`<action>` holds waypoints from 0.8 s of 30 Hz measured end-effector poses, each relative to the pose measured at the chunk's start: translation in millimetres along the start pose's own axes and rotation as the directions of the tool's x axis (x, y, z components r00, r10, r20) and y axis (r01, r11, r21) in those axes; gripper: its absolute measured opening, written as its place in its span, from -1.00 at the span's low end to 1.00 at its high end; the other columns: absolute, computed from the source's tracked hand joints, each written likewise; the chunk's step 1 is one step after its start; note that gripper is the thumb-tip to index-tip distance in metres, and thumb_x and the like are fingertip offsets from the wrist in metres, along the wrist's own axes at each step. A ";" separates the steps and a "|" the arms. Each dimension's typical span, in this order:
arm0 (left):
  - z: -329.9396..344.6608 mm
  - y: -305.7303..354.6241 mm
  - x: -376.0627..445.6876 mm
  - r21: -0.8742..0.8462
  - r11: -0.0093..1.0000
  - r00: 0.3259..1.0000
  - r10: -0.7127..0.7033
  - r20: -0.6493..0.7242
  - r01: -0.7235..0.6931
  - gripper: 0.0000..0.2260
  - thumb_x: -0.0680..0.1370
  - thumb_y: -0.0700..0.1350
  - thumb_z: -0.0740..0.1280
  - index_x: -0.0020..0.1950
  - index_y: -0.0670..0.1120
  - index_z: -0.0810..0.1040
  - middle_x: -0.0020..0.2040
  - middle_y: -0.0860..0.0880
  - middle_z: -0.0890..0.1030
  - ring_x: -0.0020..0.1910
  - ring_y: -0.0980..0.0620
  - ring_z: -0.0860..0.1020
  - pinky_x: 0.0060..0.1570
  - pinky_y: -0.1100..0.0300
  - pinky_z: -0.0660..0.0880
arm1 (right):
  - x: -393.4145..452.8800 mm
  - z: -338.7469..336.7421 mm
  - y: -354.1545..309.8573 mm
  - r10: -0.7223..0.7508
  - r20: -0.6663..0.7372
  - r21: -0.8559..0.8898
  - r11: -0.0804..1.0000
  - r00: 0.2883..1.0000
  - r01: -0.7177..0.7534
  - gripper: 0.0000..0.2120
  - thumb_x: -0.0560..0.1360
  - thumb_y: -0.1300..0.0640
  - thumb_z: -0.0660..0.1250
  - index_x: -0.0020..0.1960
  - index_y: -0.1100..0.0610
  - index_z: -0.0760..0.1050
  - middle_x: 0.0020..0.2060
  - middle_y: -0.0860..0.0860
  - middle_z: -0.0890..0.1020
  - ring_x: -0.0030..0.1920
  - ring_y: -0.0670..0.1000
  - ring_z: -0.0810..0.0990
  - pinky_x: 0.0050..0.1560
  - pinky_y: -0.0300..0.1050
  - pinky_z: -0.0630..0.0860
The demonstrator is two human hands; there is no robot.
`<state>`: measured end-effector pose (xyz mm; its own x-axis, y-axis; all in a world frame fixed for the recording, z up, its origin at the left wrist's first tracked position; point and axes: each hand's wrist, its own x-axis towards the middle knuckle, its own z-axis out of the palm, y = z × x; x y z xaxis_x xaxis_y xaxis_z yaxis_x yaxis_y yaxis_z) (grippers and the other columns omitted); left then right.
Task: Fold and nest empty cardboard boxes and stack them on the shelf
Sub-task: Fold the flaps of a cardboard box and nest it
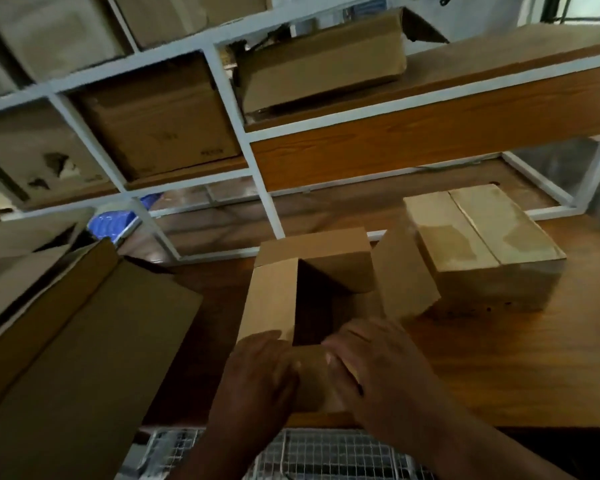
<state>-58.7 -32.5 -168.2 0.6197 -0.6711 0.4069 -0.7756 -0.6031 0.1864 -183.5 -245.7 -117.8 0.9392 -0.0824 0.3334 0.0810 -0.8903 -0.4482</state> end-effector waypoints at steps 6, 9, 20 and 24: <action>-6.6 -58.8 -35.7 -0.050 0.901 0.897 -0.422 0.132 0.432 -0.61 0.60 0.25 0.22 0.31 0.10 0.57 0.25 0.14 0.56 0.19 0.04 0.53 0.17 -0.02 0.56 | 56.8 44.1 -41.9 0.126 0.322 -0.196 0.979 0.938 -0.064 -0.50 0.66 -0.39 0.06 0.41 -0.09 0.36 0.23 -0.07 0.61 0.29 0.07 0.53 0.30 0.12 0.51; -5.4 -63.4 -42.3 -0.159 0.869 0.883 -0.454 0.118 0.468 -0.62 0.57 0.27 0.23 0.25 0.09 0.55 0.16 0.18 0.55 0.12 0.12 0.53 0.05 0.10 0.55 | 72.5 71.0 -46.4 0.180 0.375 -0.068 0.984 0.910 -0.166 -0.42 0.64 -0.42 0.11 0.54 -0.16 0.17 0.37 -0.08 0.60 0.30 0.03 0.59 0.31 0.13 0.57; -1.3 -87.0 -57.3 -0.636 0.672 0.907 -0.406 0.111 0.379 -0.83 0.65 0.17 0.38 0.21 0.20 0.59 0.05 0.20 0.67 -0.02 0.13 0.70 -0.16 0.03 0.68 | 103.7 126.7 -111.6 -0.080 0.216 0.299 0.954 0.973 0.012 -0.23 0.70 -0.24 0.25 0.72 -0.28 -0.16 0.71 -0.24 0.08 0.68 -0.20 0.09 0.62 -0.10 0.20; 6.6 -101.7 -61.8 -0.713 0.598 0.902 -0.415 0.115 0.366 -0.78 0.65 0.00 0.38 0.29 0.15 0.62 0.10 0.15 0.71 0.04 0.09 0.71 -0.11 -0.05 0.69 | 115.8 157.8 -117.1 -0.062 0.467 0.163 0.987 0.882 -0.017 -0.22 0.71 -0.37 0.09 0.71 -0.28 -0.33 0.73 -0.13 0.14 0.69 -0.01 0.15 0.65 0.10 0.23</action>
<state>-17.3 67.4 -218.2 0.8952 -0.4044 0.1873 -0.3229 -0.2990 0.8980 -31.5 -80.3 -157.6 0.9793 0.1916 -0.0650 0.1186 -0.8040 -0.5826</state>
